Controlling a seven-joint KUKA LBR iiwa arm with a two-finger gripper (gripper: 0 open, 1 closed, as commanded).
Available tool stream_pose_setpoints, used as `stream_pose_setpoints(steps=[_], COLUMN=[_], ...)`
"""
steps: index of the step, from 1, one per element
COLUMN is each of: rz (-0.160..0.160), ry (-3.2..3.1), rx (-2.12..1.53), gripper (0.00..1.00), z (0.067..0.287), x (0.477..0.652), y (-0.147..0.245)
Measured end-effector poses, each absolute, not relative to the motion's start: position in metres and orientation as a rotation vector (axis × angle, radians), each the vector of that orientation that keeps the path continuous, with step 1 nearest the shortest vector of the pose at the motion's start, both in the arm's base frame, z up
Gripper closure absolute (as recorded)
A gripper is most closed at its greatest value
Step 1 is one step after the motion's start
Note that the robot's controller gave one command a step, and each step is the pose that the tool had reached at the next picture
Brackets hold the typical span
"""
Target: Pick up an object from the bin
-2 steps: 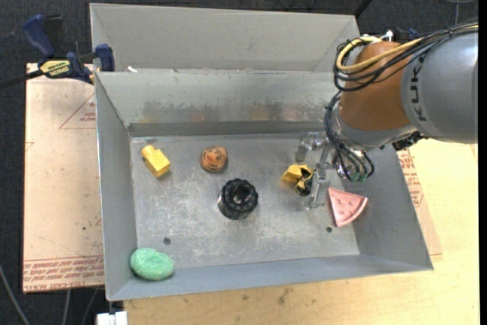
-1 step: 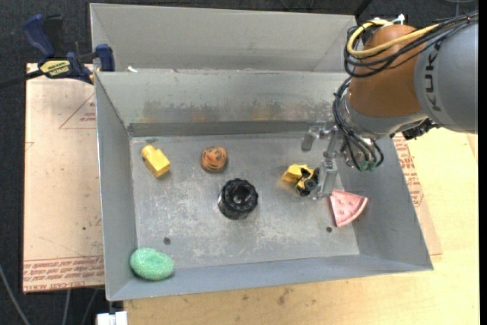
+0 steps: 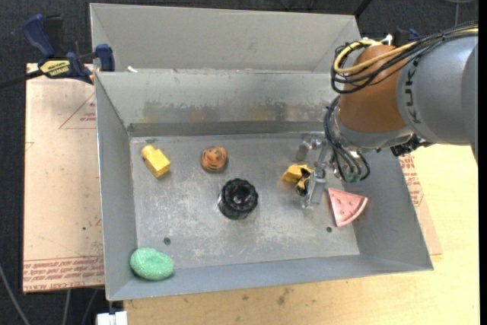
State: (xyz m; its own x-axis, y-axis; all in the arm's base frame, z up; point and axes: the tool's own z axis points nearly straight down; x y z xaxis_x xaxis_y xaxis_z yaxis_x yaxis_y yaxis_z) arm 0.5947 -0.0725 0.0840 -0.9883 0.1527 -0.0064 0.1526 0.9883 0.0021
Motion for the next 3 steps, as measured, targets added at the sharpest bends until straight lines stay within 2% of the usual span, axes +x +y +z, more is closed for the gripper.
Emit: stream_pose_setpoints(steps=[1,3], rz=[0.001,0.002], ry=[3.131,3.136], rx=[0.241,0.239], gripper=[1.00,1.00], z=[0.0682,0.0743], x=[0.5834,0.5817], y=[-0.0659,-0.0652])
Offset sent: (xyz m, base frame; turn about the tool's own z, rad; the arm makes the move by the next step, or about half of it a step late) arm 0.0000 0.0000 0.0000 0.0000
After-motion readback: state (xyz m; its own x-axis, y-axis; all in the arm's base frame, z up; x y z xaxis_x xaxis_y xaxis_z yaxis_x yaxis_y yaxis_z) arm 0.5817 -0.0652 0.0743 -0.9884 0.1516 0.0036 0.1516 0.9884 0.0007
